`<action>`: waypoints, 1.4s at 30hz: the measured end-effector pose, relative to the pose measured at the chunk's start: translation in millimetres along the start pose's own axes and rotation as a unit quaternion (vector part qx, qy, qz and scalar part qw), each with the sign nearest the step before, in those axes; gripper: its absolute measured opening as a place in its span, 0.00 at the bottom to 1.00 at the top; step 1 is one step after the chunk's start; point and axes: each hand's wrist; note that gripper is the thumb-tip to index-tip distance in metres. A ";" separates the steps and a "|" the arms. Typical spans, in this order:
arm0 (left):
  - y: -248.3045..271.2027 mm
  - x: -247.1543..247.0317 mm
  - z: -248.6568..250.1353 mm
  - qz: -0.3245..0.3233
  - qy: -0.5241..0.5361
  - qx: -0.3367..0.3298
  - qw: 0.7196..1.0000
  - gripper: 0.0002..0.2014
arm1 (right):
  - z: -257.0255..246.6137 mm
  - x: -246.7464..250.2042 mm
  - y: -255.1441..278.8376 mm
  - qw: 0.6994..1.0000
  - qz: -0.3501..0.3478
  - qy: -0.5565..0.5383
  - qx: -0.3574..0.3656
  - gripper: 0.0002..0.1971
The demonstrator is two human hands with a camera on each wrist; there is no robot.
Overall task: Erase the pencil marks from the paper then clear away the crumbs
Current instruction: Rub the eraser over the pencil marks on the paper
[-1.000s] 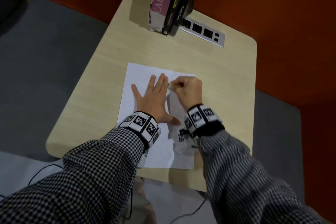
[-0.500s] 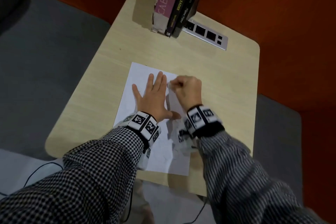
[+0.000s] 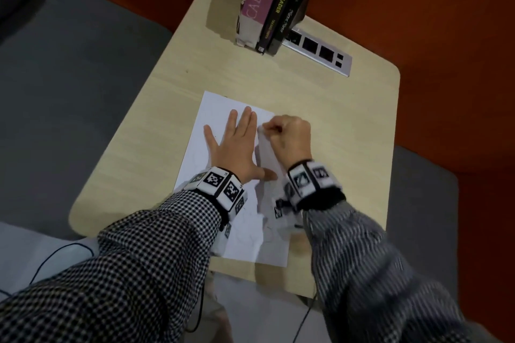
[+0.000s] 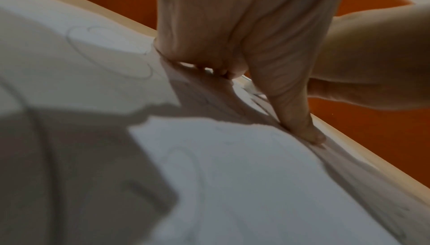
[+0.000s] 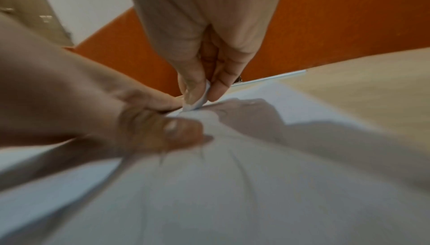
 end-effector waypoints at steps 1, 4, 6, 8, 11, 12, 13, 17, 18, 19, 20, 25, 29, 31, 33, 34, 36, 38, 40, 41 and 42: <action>-0.3 -0.9 -0.5 -0.001 0.001 -0.001 1.000 0.65 | 2.7 1.3 15.4 1.000 -0.012 0.020 0.000 0.03; -0.5 -0.9 -1.3 -0.001 -0.004 -0.003 1.000 0.65 | 2.6 5.9 34.4 1.000 -0.022 0.007 0.000 0.03; -0.7 -0.9 -0.4 -0.002 -0.005 -0.003 1.000 0.66 | -2.3 2.5 11.4 1.000 -0.004 -0.004 0.002 0.03; -0.7 -1.5 -0.8 -0.003 -0.002 -0.001 1.000 0.66 | -4.0 -0.2 -14.3 0.999 0.013 -0.028 -0.022 0.04; -0.1 -1.2 -0.9 -0.006 -0.001 -0.005 1.000 0.66 | 3.6 0.1 -1.7 0.999 0.016 -0.028 -0.019 0.02; -0.3 -1.7 -0.6 -0.006 0.001 -0.007 1.000 0.66 | 7.0 1.3 14.6 1.000 0.004 -0.014 -0.022 0.02; -0.1 -2.1 -0.8 -0.006 0.002 -0.007 1.000 0.66 | 8.1 3.5 33.0 0.999 -0.009 -0.015 -0.034 0.02; 0.1 -0.9 -0.6 -0.003 -0.006 -0.007 1.000 0.66 | 10.7 8.5 37.2 0.997 0.001 -0.054 -0.053 0.01; 0.3 -1.4 -0.3 -0.004 -0.006 -0.009 1.000 0.66 | 12.1 7.6 23.0 0.997 0.011 -0.056 -0.059 0.02; 0.4 -2.2 -0.1 -0.002 -0.005 -0.008 1.000 0.66 | 12.4 8.0 9.4 0.995 0.015 -0.064 -0.070 0.03; 0.1 -1.8 -0.2 0.002 -0.006 -0.005 1.000 0.66 | 11.3 8.3 -0.9 0.994 0.014 -0.071 -0.078 0.04; -0.6 2.0 5.9 0.004 -0.017 -0.004 1.000 0.64 | 10.3 7.5 -0.3 0.996 0.006 -0.054 -0.075 0.04; -1.7 -1.2 9.8 -0.015 -0.029 0.004 0.999 0.66 | 8.9 7.1 3.3 0.999 0.005 -0.023 -0.041 0.05; -2.5 -3.6 8.9 -0.016 -0.030 0.003 0.999 0.65 | 12.0 7.0 26.9 1.000 -0.014 0.008 -0.027 0.05; -3.2 -5.6 6.6 -0.013 -0.036 0.003 0.999 0.63 | 11.4 9.2 51.2 0.999 -0.037 0.005 -0.028 0.03; -3.3 -5.5 6.6 -0.013 -0.036 0.003 0.999 0.63 | 10.2 11.3 52.7 0.999 -0.038 -0.008 -0.034 0.03; -2.6 -5.4 8.1 -0.017 -0.036 0.001 0.999 0.65 | 5.4 13.0 34.3 0.999 -0.020 -0.015 -0.032 0.04; -3.3 -5.6 8.6 -0.016 -0.034 0.001 0.999 0.67 | 1.3 12.7 3.5 0.999 0.004 -0.023 -0.024 0.05; -3.5 -4.4 8.2 -0.017 -0.031 0.003 0.999 0.67 | 2.0 11.4 -8.2 0.999 0.012 -0.031 -0.019 0.04; -3.6 -3.6 8.5 -0.020 -0.030 0.003 0.999 0.67 | 4.7 10.7 -0.5 1.000 0.009 -0.022 -0.017 0.03; -4.0 -4.0 8.4 -0.020 -0.029 0.003 0.999 0.66 | 5.9 11.0 13.8 1.000 0.000 -0.004 -0.019 0.03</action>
Point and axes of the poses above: each hand's wrist, its own y-axis away from the middle knuckle, its own x-axis out of the back of the hand, z = x × y
